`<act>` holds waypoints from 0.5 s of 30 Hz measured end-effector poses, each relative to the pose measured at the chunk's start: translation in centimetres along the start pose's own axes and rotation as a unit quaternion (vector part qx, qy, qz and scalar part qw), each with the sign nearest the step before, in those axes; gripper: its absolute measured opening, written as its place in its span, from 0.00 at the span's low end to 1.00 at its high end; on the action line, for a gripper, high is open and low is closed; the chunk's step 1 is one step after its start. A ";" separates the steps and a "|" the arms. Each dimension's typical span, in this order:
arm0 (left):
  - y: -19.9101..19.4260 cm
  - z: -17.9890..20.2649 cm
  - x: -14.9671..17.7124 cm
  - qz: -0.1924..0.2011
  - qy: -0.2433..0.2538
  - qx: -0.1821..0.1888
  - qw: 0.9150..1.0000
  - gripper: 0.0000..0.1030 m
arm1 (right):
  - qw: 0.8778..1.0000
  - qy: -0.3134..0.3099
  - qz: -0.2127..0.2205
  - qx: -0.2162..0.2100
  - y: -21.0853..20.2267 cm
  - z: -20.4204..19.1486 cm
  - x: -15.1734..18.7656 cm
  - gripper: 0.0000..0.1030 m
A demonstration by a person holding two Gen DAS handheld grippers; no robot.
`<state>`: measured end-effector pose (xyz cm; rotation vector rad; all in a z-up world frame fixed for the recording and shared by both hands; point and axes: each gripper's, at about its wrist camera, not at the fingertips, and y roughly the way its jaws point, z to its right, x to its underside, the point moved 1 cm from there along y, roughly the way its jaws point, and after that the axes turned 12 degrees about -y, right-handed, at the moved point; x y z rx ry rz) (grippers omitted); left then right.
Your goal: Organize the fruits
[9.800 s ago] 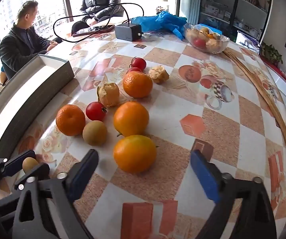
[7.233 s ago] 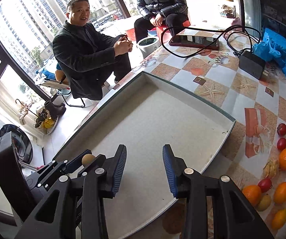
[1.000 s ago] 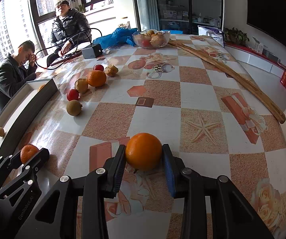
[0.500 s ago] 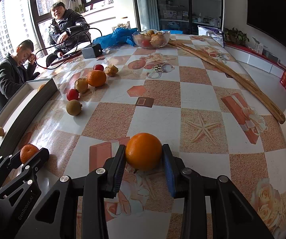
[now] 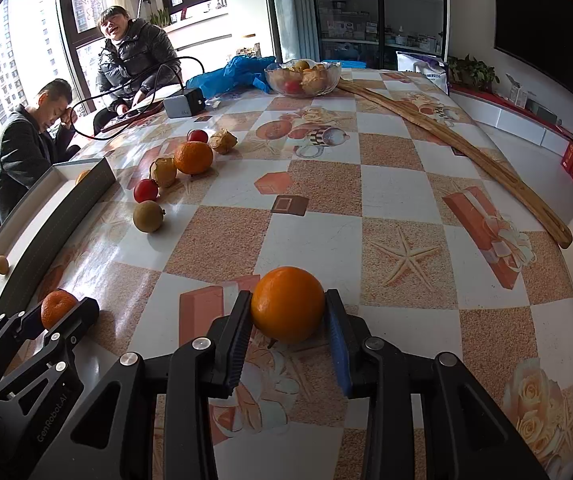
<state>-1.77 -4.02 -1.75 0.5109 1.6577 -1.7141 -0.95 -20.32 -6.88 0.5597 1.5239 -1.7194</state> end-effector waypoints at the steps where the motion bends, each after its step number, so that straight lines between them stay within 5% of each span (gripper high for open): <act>1: 0.0 0.1 0.0 0.000 0.000 0.000 1.000 0.38 | 1.000 0.000 0.000 0.000 0.0 0.0 0.0 0.36; 15: 0.1 0.2 0.1 0.001 0.004 -0.003 1.000 0.38 | 1.000 0.005 0.002 -0.003 0.0 0.1 0.0 0.36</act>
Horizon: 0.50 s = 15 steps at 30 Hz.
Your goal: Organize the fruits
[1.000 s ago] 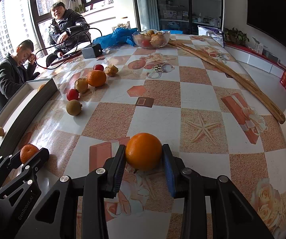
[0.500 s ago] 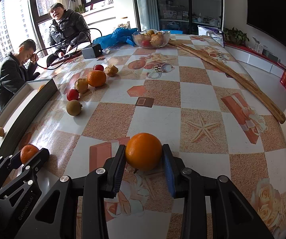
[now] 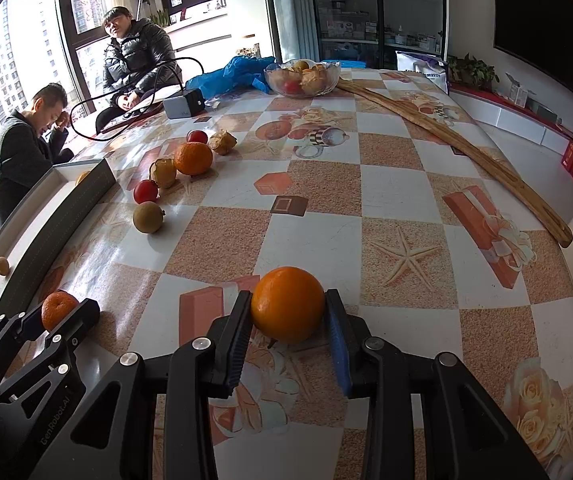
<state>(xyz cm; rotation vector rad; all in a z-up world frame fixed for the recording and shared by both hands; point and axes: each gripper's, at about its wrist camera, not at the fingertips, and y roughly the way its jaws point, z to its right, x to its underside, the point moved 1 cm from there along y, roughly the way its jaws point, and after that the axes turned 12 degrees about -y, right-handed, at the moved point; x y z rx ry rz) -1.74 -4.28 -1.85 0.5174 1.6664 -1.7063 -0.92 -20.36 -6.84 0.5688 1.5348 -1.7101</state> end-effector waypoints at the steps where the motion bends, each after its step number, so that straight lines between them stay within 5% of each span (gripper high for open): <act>1: 0.0 0.0 0.0 -0.001 -0.003 0.003 1.000 0.38 | 1.000 0.001 0.000 -0.001 0.0 0.0 0.0 0.36; 15: 0.2 -0.6 -0.2 -0.010 -0.005 0.012 1.000 0.38 | 1.000 0.004 0.001 -0.001 0.0 0.1 0.1 0.36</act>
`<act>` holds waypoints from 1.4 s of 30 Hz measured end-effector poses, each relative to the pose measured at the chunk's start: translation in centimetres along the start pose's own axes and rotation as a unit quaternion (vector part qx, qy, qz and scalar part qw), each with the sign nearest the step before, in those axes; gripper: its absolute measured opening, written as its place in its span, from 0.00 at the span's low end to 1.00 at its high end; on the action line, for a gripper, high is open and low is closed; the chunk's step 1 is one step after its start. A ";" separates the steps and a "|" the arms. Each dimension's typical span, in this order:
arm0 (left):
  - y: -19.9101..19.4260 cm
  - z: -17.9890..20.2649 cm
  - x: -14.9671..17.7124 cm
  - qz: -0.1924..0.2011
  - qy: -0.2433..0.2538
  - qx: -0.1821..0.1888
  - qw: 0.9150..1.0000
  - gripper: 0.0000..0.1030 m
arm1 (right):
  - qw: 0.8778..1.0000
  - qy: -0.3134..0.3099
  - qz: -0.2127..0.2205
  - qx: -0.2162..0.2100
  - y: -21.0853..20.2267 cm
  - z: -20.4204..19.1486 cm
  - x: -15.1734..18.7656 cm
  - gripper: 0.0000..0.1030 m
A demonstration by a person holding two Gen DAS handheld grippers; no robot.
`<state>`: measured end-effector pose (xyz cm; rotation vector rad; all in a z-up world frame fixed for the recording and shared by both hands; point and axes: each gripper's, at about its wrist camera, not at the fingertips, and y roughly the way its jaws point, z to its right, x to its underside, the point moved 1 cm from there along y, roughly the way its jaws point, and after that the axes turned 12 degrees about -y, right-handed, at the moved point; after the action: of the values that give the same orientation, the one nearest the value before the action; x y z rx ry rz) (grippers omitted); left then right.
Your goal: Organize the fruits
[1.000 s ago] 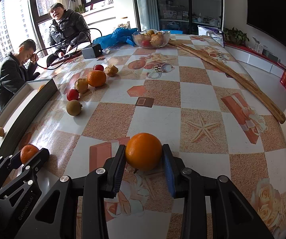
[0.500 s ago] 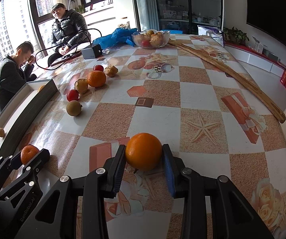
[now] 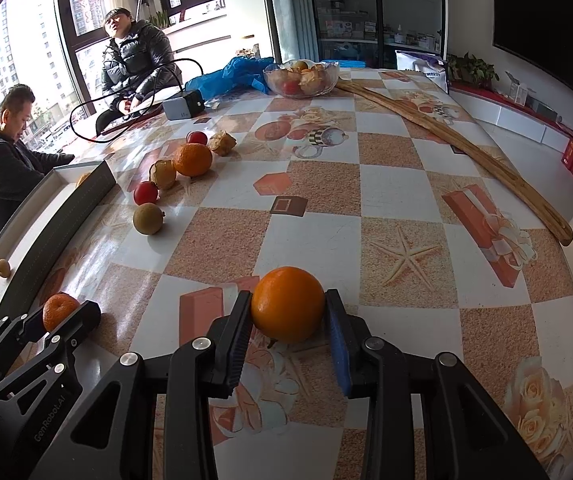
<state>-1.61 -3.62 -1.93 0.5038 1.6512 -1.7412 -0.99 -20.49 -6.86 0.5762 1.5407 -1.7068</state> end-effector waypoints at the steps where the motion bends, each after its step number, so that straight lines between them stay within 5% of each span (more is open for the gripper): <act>1: 0.0 0.0 0.0 0.000 0.001 -0.001 1.000 0.38 | 1.000 0.000 0.000 0.000 0.0 0.0 0.0 0.36; 33: -0.2 0.0 -0.3 -0.017 0.004 0.002 1.000 0.37 | 1.000 -0.009 -0.005 0.002 0.1 -0.1 -0.1 0.36; 42: -2.4 -3.4 -3.1 -0.055 -0.052 0.063 0.995 0.37 | 0.990 0.067 -0.050 -0.115 0.3 2.8 -1.9 0.36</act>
<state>-1.69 0.25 1.51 0.3778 1.5287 -1.9270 0.83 -22.74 -5.16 0.5085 1.8598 -1.5592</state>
